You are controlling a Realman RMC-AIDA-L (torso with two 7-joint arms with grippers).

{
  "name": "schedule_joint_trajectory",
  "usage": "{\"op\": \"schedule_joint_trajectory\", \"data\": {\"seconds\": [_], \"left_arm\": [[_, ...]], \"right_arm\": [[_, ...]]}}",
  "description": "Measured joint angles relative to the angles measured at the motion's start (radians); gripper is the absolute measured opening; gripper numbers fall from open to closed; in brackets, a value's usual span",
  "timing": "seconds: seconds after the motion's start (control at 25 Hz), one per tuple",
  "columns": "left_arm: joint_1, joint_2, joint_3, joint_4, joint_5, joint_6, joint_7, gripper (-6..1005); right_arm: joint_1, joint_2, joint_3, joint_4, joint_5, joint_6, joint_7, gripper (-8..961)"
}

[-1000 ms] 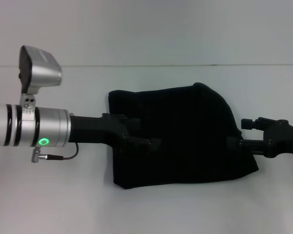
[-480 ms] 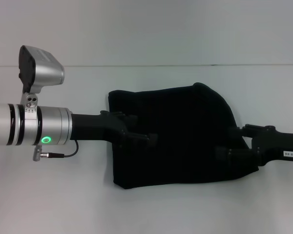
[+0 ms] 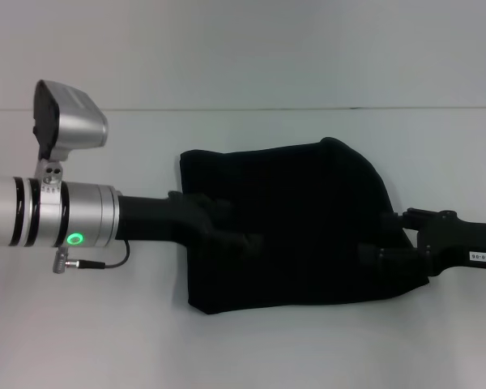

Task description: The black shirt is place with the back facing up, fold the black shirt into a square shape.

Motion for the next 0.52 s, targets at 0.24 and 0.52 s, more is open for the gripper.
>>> {"op": "schedule_joint_trajectory", "data": {"seconds": [0.24, 0.52], "left_arm": [[0.004, 0.003, 0.033, 0.006, 0.003, 0.031, 0.017, 952], [0.006, 0.003, 0.032, 0.006, 0.001, 0.029, 0.011, 952]], "right_arm": [[0.004, -0.001, 0.007, 0.0, 0.002, 0.01, 0.007, 915], [0.008, 0.001, 0.009, 0.0, 0.002, 0.016, 0.007, 915]]}}
